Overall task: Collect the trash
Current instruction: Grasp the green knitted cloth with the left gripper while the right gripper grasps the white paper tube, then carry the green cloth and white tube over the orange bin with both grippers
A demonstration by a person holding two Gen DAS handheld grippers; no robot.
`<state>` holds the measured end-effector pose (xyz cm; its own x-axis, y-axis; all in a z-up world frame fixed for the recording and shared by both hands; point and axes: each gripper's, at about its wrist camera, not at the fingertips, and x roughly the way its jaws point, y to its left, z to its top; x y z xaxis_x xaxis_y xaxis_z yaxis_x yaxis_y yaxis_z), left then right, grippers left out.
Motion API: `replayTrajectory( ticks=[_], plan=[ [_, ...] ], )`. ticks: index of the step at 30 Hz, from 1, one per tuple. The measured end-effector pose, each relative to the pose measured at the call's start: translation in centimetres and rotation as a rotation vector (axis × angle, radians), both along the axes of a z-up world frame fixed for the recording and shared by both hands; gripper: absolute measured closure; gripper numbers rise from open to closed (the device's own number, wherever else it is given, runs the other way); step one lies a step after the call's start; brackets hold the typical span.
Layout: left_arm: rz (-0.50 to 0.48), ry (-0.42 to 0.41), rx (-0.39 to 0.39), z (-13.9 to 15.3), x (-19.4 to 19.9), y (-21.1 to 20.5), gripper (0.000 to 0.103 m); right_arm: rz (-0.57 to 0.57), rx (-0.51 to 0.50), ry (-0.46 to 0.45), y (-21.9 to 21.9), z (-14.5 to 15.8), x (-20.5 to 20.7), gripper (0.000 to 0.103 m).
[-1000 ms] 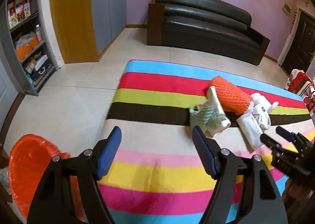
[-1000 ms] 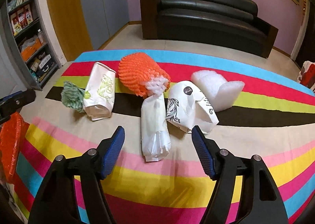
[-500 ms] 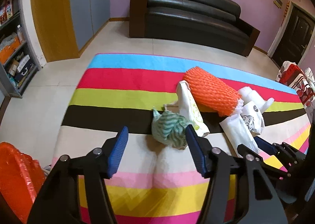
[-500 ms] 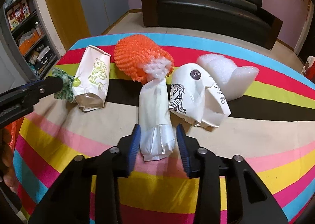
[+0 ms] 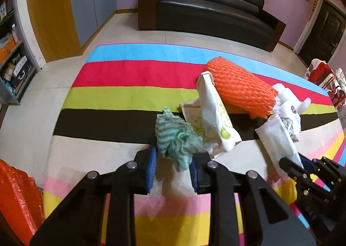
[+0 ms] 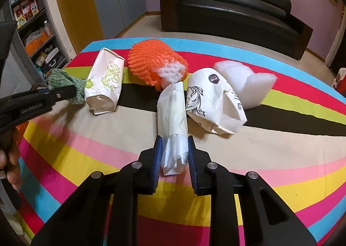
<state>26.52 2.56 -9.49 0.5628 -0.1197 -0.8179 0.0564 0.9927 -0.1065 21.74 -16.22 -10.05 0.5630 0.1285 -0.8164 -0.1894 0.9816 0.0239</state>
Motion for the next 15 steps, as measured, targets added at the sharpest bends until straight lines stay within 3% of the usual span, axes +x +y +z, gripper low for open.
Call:
replayTrajectory(
  ticks=[15],
  plan=[
    [0.025, -0.117, 0.017, 6.9, -7.4, 4.6, 0.078, 0.040, 0.003, -0.076, -1.0, 4.2, -5.4, 0.080]
  ],
)
